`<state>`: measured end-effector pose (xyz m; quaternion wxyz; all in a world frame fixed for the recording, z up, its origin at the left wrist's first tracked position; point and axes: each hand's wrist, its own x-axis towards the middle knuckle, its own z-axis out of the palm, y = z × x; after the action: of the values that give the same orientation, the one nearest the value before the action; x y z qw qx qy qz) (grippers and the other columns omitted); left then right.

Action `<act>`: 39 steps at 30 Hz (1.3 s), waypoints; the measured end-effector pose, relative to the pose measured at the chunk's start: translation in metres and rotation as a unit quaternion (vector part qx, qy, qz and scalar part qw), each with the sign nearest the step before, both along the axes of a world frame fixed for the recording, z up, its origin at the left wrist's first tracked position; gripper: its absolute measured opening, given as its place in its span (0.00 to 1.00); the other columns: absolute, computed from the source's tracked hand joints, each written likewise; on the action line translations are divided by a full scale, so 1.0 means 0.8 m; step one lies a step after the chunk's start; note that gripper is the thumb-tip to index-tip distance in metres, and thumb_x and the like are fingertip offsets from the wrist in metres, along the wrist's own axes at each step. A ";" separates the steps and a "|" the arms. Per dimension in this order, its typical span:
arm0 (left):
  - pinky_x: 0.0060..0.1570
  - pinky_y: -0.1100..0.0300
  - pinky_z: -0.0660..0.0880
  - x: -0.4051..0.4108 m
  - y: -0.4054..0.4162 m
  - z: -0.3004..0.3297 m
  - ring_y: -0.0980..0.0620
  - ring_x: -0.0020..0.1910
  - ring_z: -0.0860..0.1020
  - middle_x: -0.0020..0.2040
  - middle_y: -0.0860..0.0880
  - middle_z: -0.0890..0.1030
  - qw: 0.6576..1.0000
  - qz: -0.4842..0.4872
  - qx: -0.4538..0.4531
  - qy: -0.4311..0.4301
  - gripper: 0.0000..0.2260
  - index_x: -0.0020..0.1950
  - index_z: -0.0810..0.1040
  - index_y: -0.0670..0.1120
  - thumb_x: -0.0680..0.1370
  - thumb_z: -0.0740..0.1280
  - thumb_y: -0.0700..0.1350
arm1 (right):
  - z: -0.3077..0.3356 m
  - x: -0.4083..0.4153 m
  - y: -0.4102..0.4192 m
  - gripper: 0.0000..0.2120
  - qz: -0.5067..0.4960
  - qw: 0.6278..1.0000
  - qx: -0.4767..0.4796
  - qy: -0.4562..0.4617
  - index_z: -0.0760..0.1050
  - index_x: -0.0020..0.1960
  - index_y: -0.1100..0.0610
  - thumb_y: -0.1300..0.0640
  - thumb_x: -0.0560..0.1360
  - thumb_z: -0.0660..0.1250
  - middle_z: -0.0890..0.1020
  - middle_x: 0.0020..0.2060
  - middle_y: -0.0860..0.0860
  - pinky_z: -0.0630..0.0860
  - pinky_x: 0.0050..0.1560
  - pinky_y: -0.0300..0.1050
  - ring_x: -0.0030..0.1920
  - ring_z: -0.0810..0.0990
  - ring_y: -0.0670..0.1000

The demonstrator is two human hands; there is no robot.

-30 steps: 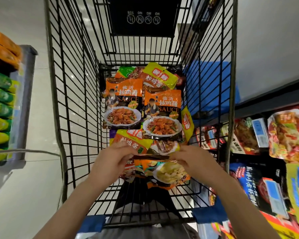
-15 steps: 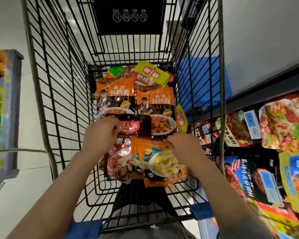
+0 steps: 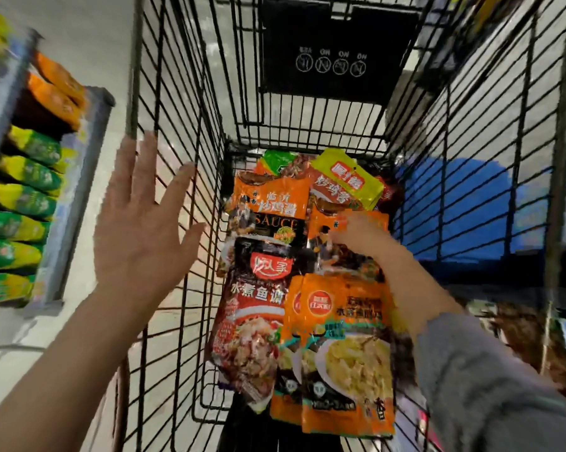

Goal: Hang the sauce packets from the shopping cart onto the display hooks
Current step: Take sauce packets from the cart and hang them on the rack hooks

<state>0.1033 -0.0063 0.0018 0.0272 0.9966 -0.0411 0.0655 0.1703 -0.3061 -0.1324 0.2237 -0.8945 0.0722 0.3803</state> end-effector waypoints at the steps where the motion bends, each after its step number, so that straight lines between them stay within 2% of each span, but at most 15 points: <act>1: 0.72 0.42 0.52 0.001 0.001 0.000 0.40 0.75 0.48 0.77 0.39 0.52 1.000 -0.005 0.003 -0.004 0.31 0.72 0.66 0.46 0.71 0.67 0.53 | -0.021 0.020 -0.001 0.28 0.006 1.000 -0.010 -0.006 0.62 0.71 0.54 0.49 0.75 0.66 0.70 0.67 0.54 0.72 0.61 0.51 0.63 0.72 0.57; 3: 0.72 0.43 0.54 0.000 -0.001 -0.001 0.40 0.75 0.49 0.77 0.40 0.53 1.000 -0.005 0.000 -0.006 0.31 0.71 0.68 0.46 0.70 0.64 0.57 | -0.052 0.048 -0.006 0.26 0.047 0.998 -0.046 -0.016 0.61 0.72 0.54 0.54 0.76 0.65 0.70 0.66 0.54 0.72 0.60 0.51 0.63 0.71 0.59; 5: 0.73 0.46 0.52 -0.003 -0.006 0.001 0.42 0.76 0.49 0.77 0.41 0.54 1.000 0.012 -0.011 -0.005 0.31 0.70 0.70 0.47 0.71 0.62 0.59 | -0.080 0.063 -0.015 0.30 0.098 0.989 -0.105 -0.029 0.57 0.74 0.55 0.54 0.76 0.65 0.66 0.69 0.56 0.69 0.62 0.51 0.66 0.68 0.60; 7: 0.73 0.49 0.51 -0.003 -0.008 0.003 0.44 0.76 0.48 0.77 0.42 0.54 0.999 0.028 -0.016 0.003 0.30 0.70 0.71 0.49 0.71 0.62 0.61 | -0.108 0.066 -0.019 0.32 0.108 0.981 -0.144 -0.071 0.57 0.73 0.56 0.56 0.74 0.68 0.67 0.68 0.58 0.70 0.61 0.52 0.65 0.69 0.61; 11: 0.73 0.51 0.51 -0.004 -0.008 0.004 0.44 0.76 0.49 0.76 0.45 0.59 0.999 0.025 -0.024 0.005 0.28 0.68 0.73 0.50 0.72 0.63 0.62 | -0.121 0.069 -0.012 0.23 0.098 0.969 -0.183 -0.132 0.67 0.68 0.54 0.62 0.73 0.64 0.73 0.61 0.57 0.71 0.57 0.54 0.61 0.73 0.59; 14: 0.71 0.43 0.58 -0.006 -0.011 0.004 0.41 0.76 0.52 0.74 0.44 0.64 0.999 0.020 -0.024 -0.004 0.27 0.66 0.75 0.49 0.72 0.64 0.61 | -0.110 0.077 -0.018 0.15 0.132 0.966 -0.191 -0.114 0.72 0.61 0.53 0.58 0.74 0.64 0.77 0.54 0.56 0.73 0.54 0.54 0.54 0.76 0.59; 17: 0.66 0.38 0.63 -0.005 -0.013 0.004 0.40 0.75 0.53 0.72 0.43 0.66 1.000 0.017 -0.023 -0.009 0.26 0.65 0.77 0.48 0.71 0.66 0.61 | -0.082 0.076 -0.013 0.11 0.200 0.964 -0.150 -0.087 0.76 0.57 0.53 0.55 0.76 0.64 0.79 0.53 0.55 0.75 0.54 0.53 0.53 0.76 0.58; 20: 0.66 0.37 0.62 -0.004 -0.013 0.006 0.40 0.75 0.52 0.73 0.43 0.66 1.000 0.011 -0.013 0.006 0.27 0.65 0.76 0.49 0.71 0.64 0.63 | -0.034 0.077 0.008 0.10 0.237 0.955 -0.069 -0.166 0.78 0.57 0.52 0.53 0.77 0.64 0.77 0.52 0.53 0.71 0.52 0.50 0.54 0.75 0.56; 24: 0.66 0.36 0.62 -0.004 -0.010 0.006 0.39 0.75 0.52 0.72 0.42 0.67 1.000 0.000 -0.007 0.012 0.28 0.65 0.77 0.49 0.71 0.63 0.63 | 0.004 0.113 0.067 0.09 0.249 0.943 0.017 -0.221 0.78 0.55 0.53 0.54 0.77 0.63 0.75 0.49 0.52 0.69 0.47 0.47 0.52 0.73 0.54; 26: 0.65 0.36 0.63 -0.003 -0.009 0.006 0.38 0.75 0.52 0.71 0.42 0.68 1.000 -0.005 -0.003 0.012 0.27 0.64 0.77 0.48 0.71 0.63 0.63 | -0.007 0.138 0.106 0.08 0.286 0.933 0.010 -0.218 0.78 0.54 0.55 0.56 0.77 0.62 0.74 0.48 0.53 0.68 0.45 0.45 0.52 0.73 0.53; 29: 0.65 0.36 0.63 -0.002 -0.007 0.005 0.38 0.75 0.52 0.71 0.42 0.69 1.000 -0.008 -0.001 0.013 0.28 0.64 0.77 0.48 0.72 0.62 0.64 | -0.056 0.166 0.145 0.09 0.314 0.931 -0.045 -0.180 0.76 0.56 0.58 0.59 0.77 0.62 0.75 0.52 0.57 0.72 0.51 0.47 0.55 0.75 0.57; 33: 0.65 0.35 0.64 -0.004 -0.008 0.004 0.37 0.75 0.53 0.70 0.42 0.70 1.000 -0.004 -0.009 0.005 0.26 0.63 0.78 0.48 0.71 0.64 0.63 | -0.100 0.178 0.155 0.14 0.295 0.946 -0.082 -0.103 0.69 0.63 0.56 0.59 0.77 0.61 0.75 0.59 0.58 0.70 0.55 0.49 0.59 0.74 0.59; 36: 0.65 0.36 0.63 -0.003 -0.009 0.005 0.37 0.75 0.53 0.69 0.42 0.70 1.000 -0.004 -0.007 0.012 0.27 0.63 0.78 0.49 0.70 0.65 0.62 | -0.100 0.183 0.152 0.06 0.297 0.949 -0.079 -0.076 0.72 0.52 0.53 0.53 0.77 0.61 0.78 0.54 0.55 0.70 0.53 0.48 0.55 0.75 0.55; 39: 0.65 0.36 0.63 -0.004 -0.010 0.006 0.37 0.75 0.53 0.69 0.43 0.71 1.000 0.005 -0.004 0.020 0.27 0.63 0.78 0.49 0.70 0.66 0.63 | -0.087 0.173 0.152 0.08 0.286 0.945 -0.079 -0.140 0.75 0.52 0.53 0.50 0.76 0.64 0.79 0.47 0.52 0.69 0.52 0.48 0.51 0.76 0.54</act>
<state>0.1003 -0.0142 0.0066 0.0320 0.9978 -0.0356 0.0459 0.3087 -0.1843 -0.2020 0.0424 -0.9367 -0.1886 0.2920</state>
